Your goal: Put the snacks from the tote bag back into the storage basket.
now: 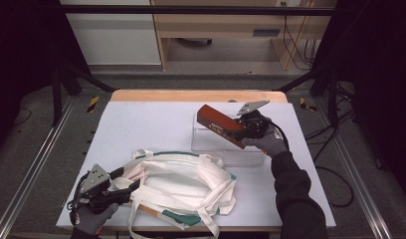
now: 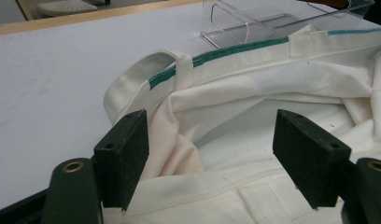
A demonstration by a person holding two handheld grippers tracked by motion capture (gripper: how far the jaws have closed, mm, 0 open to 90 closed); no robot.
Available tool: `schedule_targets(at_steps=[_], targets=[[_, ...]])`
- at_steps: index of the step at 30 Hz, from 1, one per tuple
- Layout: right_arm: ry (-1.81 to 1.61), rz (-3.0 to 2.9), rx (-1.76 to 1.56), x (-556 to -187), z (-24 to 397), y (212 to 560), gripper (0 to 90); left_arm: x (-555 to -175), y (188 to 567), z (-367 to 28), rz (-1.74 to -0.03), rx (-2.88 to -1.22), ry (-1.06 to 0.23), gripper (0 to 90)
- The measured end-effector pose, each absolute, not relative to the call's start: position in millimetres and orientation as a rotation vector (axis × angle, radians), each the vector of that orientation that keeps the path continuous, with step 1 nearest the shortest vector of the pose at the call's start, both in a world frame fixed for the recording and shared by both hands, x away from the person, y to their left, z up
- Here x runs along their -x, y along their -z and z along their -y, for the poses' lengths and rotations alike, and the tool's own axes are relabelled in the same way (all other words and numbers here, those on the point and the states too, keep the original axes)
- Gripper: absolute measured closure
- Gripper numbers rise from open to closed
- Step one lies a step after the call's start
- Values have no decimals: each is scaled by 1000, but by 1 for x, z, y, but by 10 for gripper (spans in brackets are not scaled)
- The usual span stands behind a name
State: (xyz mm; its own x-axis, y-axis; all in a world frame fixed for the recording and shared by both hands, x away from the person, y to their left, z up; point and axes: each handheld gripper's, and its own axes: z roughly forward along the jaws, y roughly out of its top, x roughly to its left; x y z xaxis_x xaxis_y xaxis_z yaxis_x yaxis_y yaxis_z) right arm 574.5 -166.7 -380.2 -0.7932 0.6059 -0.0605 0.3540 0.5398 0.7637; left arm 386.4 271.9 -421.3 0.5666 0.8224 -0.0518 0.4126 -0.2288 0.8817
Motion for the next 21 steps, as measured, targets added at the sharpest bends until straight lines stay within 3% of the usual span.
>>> schedule_targets(at_steps=[21], targets=[[-1030,-2547,-770,-579,153,398,434,-386,421,-272,-1005,-1847,-539,267]])
